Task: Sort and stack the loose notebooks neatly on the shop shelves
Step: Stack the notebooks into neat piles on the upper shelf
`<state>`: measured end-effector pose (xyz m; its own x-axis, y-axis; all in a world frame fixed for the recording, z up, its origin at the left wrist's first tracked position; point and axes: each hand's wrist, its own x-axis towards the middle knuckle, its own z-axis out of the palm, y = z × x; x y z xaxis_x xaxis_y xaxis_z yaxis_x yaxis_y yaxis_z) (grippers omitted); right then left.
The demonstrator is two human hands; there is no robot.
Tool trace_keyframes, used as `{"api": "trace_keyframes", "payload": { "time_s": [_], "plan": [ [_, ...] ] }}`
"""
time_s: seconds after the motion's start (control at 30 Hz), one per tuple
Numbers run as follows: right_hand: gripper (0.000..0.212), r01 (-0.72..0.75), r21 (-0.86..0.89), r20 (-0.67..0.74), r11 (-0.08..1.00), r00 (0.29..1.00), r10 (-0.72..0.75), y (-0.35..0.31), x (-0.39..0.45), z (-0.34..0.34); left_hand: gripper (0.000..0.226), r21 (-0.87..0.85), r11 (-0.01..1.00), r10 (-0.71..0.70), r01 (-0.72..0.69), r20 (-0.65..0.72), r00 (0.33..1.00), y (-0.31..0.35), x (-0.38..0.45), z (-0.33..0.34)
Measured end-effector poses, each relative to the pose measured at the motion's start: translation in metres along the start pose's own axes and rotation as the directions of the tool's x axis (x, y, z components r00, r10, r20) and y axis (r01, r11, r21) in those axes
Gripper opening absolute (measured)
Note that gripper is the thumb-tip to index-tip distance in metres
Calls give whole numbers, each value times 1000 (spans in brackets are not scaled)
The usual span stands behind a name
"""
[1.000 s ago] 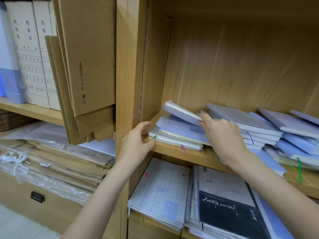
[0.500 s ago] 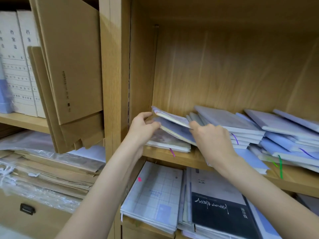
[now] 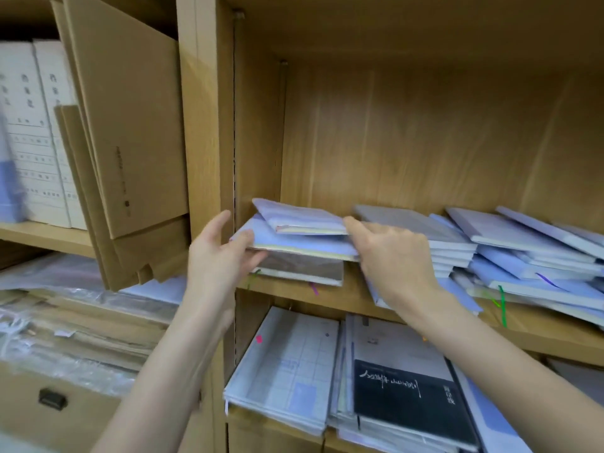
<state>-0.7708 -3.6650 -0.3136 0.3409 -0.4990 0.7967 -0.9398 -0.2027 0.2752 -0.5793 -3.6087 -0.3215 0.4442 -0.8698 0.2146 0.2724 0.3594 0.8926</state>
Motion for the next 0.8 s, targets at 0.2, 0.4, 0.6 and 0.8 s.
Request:
{"api": "trace_keyframes", "payload": {
  "time_s": [0.2, 0.4, 0.6, 0.8],
  "plan": [
    [29, 148, 158, 277, 976, 942, -188, -7, -17, -15, 74, 307, 952, -102, 7, 295, 950, -19, -19, -30],
    [44, 122, 322, 353, 939, 905, -238, -1, -23, -24, 49, 287, 950, 48, -124, 257, 965, -23, -15, -21],
    [30, 106, 357, 305, 928, 926, -223, 0, -22, -2, 49, 656, 673, 238, -342, 245, 940, -23, -8, -14],
    [24, 156, 540, -295, 827, 955, 13, 36, -4, -34, 39, 504, 528, 622, -684, 319, 715, 4, -15, 27]
  ]
}}
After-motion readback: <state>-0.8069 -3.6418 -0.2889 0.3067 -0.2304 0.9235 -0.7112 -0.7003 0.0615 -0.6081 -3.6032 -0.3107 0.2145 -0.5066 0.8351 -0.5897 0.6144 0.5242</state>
